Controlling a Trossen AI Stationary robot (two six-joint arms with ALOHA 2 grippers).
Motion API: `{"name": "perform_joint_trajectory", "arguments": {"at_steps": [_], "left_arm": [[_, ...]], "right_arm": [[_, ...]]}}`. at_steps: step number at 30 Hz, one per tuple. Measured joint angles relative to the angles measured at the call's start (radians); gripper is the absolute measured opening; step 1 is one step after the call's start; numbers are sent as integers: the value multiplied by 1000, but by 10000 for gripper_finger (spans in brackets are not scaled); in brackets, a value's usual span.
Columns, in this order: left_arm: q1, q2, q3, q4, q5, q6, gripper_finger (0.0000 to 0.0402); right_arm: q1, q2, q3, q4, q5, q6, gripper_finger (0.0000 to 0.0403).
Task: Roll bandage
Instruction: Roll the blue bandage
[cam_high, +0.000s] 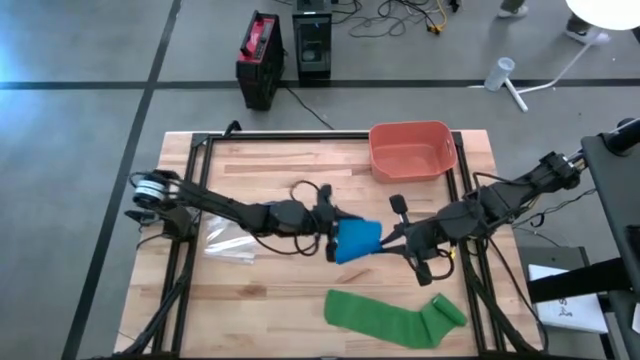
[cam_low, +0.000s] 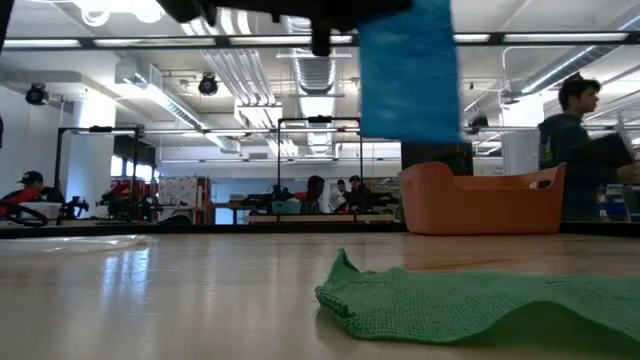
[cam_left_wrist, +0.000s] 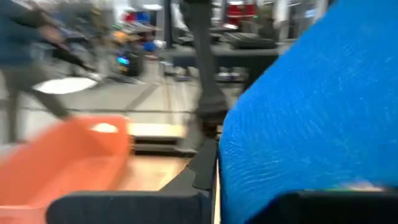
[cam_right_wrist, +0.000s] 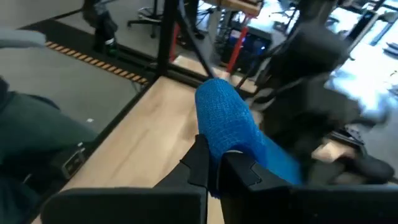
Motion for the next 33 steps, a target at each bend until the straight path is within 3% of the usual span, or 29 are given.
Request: {"name": "perform_joint_trajectory", "arguments": {"at_steps": [7, 12, 16, 24, 27, 33], "left_arm": [[1, -214, -7, -151, -99, 184, 1], [-13, -339, 10, -150, 8, 225, 0], [-66, -372, 62, -131, 93, 271, 0], [-263, -353, 123, -147, 109, 426, 0], [-326, -356, 126, -135, 47, 479, 0], [-406, -355, 126, -131, -187, 603, 0]], "right_arm": [[30, -3, 0, -108, -1, 79, 8], [17, 35, -33, -158, 11, 188, 8], [-30, 71, -87, -114, 10, 231, 8], [-203, 89, -154, -14, -1, 372, 8], [-234, 76, -157, -10, -3, 385, 8], [-239, 62, -146, -18, -6, 417, 8]]}}
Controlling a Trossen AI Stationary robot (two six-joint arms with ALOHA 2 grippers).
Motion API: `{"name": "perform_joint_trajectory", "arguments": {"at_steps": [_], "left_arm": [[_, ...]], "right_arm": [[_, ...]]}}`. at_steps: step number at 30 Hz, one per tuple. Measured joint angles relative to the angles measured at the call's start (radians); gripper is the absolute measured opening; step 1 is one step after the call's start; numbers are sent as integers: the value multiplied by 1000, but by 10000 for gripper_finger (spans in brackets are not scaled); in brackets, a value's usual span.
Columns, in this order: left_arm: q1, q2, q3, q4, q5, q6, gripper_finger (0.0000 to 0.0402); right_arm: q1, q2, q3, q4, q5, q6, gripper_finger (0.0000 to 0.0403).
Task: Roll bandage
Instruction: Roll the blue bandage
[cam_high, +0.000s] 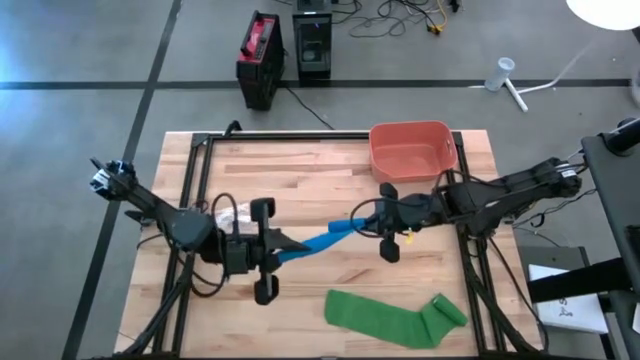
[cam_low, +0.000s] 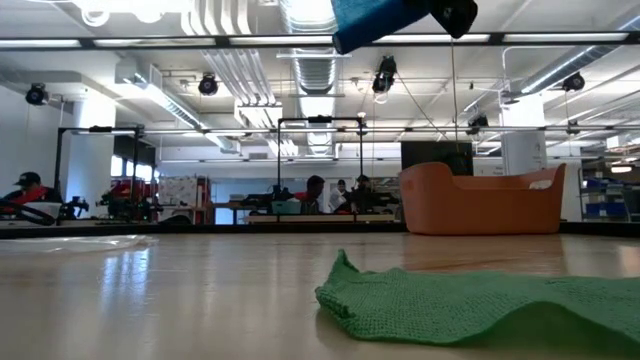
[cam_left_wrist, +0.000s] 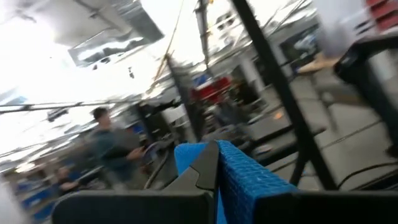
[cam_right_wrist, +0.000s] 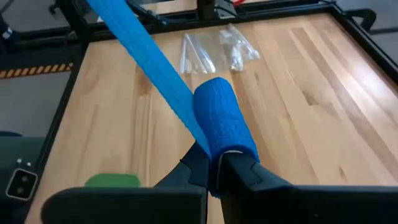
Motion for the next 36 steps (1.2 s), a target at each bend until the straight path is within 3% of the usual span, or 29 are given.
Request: {"name": "perform_joint_trajectory", "arguments": {"at_steps": [3, 8, 13, 18, 23, 29, 32, 36], "left_arm": [[-12, -3, 0, -5, -80, 56, 0], [3, -29, 0, -26, -306, 106, 0], [28, -96, -54, -53, -326, 57, 0], [82, -187, -172, -52, -259, -50, 0], [221, -223, -272, 8, -162, -133, 0], [388, -205, -312, 23, 61, -249, 0], [438, -171, -312, 23, 140, -288, 0], [464, -119, -312, 23, 168, -310, 0]], "right_arm": [[0, -3, 0, -10, -1, 9, 8], [25, -13, 0, -7, -81, -59, 8], [70, -51, 12, -9, -39, -144, 8], [104, -114, 17, -6, 35, -253, 8], [117, -138, 18, 2, -81, -304, 8], [119, -127, 17, -2, -200, -318, 8], [121, -129, 17, 0, -204, -328, 8], [132, -156, 17, 20, -204, -366, 8]]}}
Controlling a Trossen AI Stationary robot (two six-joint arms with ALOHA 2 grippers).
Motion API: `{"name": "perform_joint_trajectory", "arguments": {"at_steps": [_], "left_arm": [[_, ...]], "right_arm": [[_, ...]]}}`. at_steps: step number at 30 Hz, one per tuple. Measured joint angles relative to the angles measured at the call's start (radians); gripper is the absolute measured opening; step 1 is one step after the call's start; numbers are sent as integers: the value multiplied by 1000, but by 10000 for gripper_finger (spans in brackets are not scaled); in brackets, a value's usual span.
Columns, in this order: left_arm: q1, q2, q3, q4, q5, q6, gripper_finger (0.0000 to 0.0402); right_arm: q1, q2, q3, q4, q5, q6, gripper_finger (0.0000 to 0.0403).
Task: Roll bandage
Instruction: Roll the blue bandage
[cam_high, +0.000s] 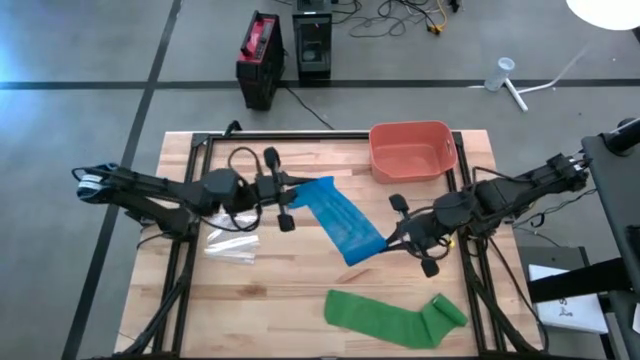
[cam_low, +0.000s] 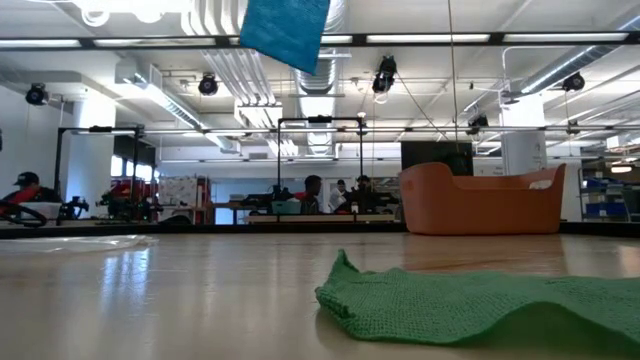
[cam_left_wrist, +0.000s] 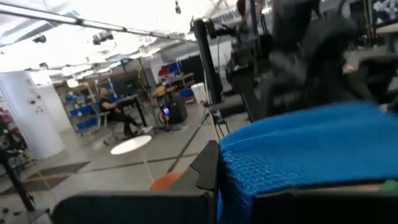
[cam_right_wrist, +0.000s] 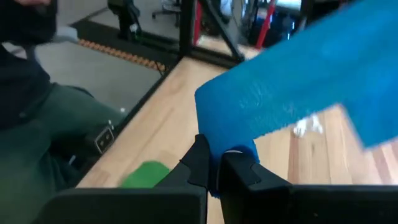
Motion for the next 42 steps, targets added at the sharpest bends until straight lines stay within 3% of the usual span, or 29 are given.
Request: {"name": "perform_joint_trajectory", "arguments": {"at_steps": [9, 13, 20, 26, 28, 33, 42], "left_arm": [[1, 93, 0, 54, 15, -23, 0], [1, 120, 0, 72, 84, -56, 0], [-1, 188, 0, 108, 114, -99, 0], [-8, 243, 0, 173, 268, -141, 0], [-9, 256, 0, 189, 278, -145, 3], [-9, 267, 0, 215, 278, -152, 38], [-9, 248, 0, 309, 278, -159, 144]], "right_arm": [[1, -75, 0, 38, 8, -58, 8], [1, -85, 0, 48, 9, -68, 8], [1, -85, 0, 177, 11, -140, 8], [1, -85, 0, 226, 96, -190, 8], [1, -84, 0, 253, 99, -203, 8], [1, -64, 0, 320, 112, -204, 8], [1, -24, 0, 382, 194, -177, 8]]}}
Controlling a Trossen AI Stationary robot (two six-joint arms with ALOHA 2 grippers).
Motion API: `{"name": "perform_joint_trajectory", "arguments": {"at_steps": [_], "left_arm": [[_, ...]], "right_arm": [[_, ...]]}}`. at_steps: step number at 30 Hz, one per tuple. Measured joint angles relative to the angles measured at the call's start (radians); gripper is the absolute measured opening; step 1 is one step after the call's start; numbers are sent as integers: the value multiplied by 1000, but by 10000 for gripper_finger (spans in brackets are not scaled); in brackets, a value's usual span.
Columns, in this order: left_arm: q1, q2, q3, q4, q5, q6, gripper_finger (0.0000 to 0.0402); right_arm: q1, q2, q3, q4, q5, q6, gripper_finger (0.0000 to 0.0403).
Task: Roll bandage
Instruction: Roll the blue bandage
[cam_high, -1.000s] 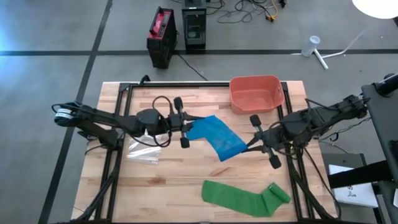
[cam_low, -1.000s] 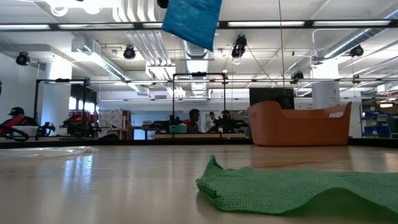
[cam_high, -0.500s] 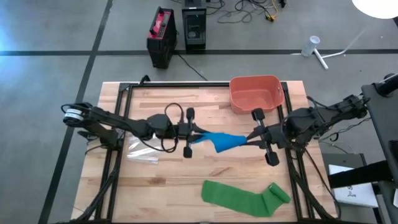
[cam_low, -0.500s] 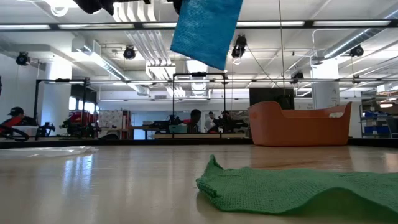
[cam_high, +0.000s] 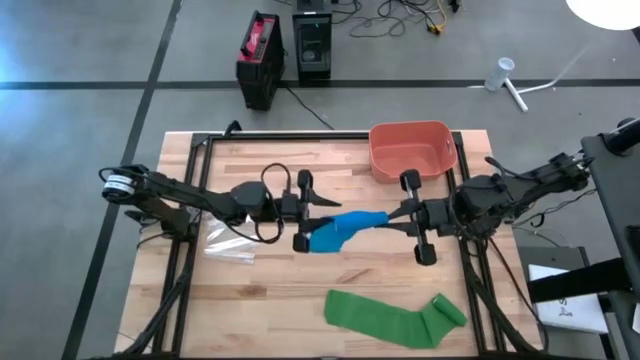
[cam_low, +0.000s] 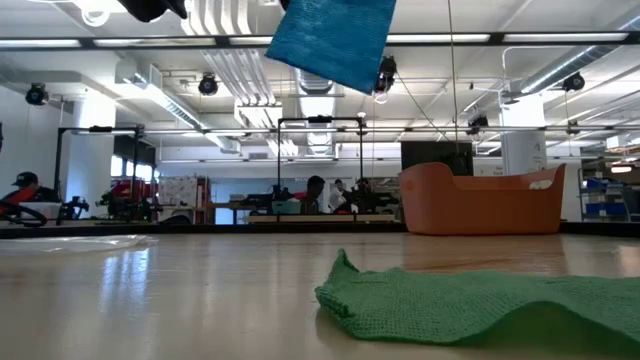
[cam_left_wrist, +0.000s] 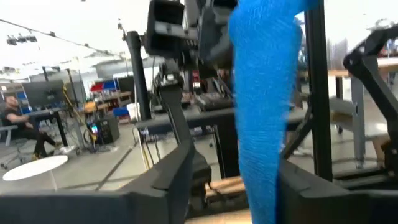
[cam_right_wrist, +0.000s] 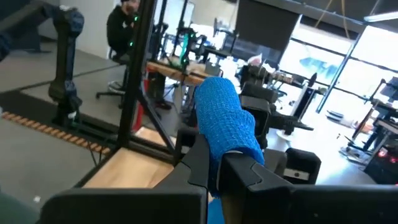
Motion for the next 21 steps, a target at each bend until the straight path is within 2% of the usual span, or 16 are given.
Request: {"name": "perform_joint_trajectory", "arguments": {"at_steps": [5, 10, 14, 19, 21], "left_arm": [[0, -1, 0, 54, 0, -1, 184], [0, -1, 0, 93, 0, -12, 180], [1, -1, 0, 114, 0, -34, 142], [2, -1, 0, 114, -16, -34, 37], [4, -1, 0, 115, -23, -37, 11]], "right_arm": [[-2, 26, 0, 26, 19, 6, 8], [-3, 53, 0, 40, 121, 31, 8], [-3, 56, 0, 55, 131, 31, 8], [-11, 77, 0, 99, 131, 46, 8], [-19, 87, 1, 114, 130, 77, 8]]}}
